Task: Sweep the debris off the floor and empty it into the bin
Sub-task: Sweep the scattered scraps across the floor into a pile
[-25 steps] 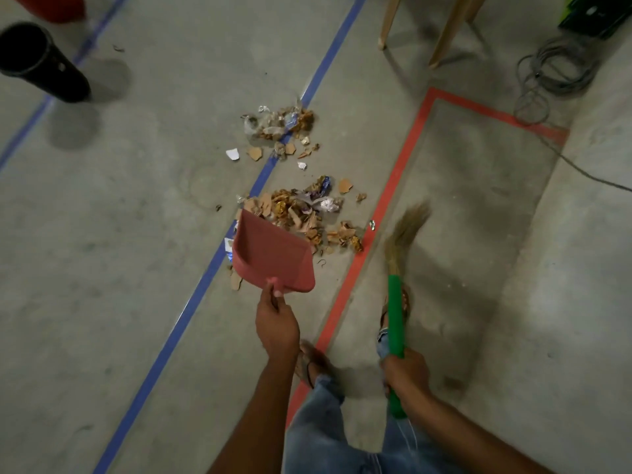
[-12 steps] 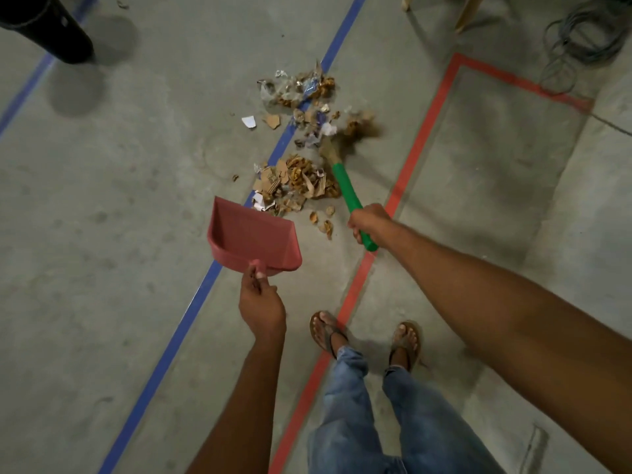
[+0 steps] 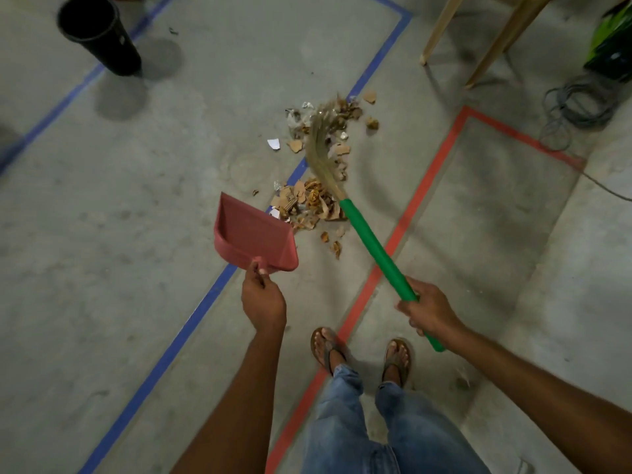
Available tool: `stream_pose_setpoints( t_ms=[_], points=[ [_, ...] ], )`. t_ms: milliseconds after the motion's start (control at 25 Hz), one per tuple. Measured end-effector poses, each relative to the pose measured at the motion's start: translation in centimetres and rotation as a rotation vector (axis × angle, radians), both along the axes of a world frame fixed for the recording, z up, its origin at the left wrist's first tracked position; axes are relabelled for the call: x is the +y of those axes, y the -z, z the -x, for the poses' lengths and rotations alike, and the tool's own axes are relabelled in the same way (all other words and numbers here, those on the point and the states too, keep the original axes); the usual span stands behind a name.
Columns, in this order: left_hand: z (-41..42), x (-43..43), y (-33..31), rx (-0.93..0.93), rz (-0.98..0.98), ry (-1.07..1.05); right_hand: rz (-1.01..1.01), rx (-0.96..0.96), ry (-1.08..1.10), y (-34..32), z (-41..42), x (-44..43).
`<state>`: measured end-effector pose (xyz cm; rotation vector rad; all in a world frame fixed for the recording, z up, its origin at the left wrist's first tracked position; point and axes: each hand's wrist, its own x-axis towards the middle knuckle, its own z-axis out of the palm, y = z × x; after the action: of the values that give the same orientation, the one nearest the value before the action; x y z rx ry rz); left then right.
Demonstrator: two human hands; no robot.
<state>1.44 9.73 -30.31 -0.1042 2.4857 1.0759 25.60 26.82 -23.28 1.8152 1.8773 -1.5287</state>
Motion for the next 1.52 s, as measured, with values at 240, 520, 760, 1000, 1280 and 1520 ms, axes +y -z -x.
stream_pose_setpoints(
  t_ms=[240, 520, 760, 1000, 1280, 1520],
  points=[
    [0.4, -6.4, 1.1, 0.052, 0.113, -0.060, 0.049, -0.124, -0.562, 3.4, -2.5, -7.2],
    [-1.7, -12.4, 2.7, 0.031, 0.164, -0.215, 0.116, -0.313, -0.565, 11.1, 7.1, -4.0],
    [-5.4, -13.5, 2.6, 0.034, 0.146, -0.299, -0.132, -0.188, -0.425, 8.7, 5.6, 2.0],
    [-9.2, -10.3, 1.6, 0.026, 0.137, -0.292, -0.040, -0.112, -0.613, 4.7, -4.5, 0.0],
    [-11.9, -4.8, 0.9, -0.015, 0.000, -0.343, 0.006, -0.425, -0.634, 9.6, -9.9, 4.7],
    [-14.1, -0.6, -0.3, 0.001, -0.040, -0.350, -0.135, -0.284, -0.389, 9.1, -6.6, 11.2]
  ],
)
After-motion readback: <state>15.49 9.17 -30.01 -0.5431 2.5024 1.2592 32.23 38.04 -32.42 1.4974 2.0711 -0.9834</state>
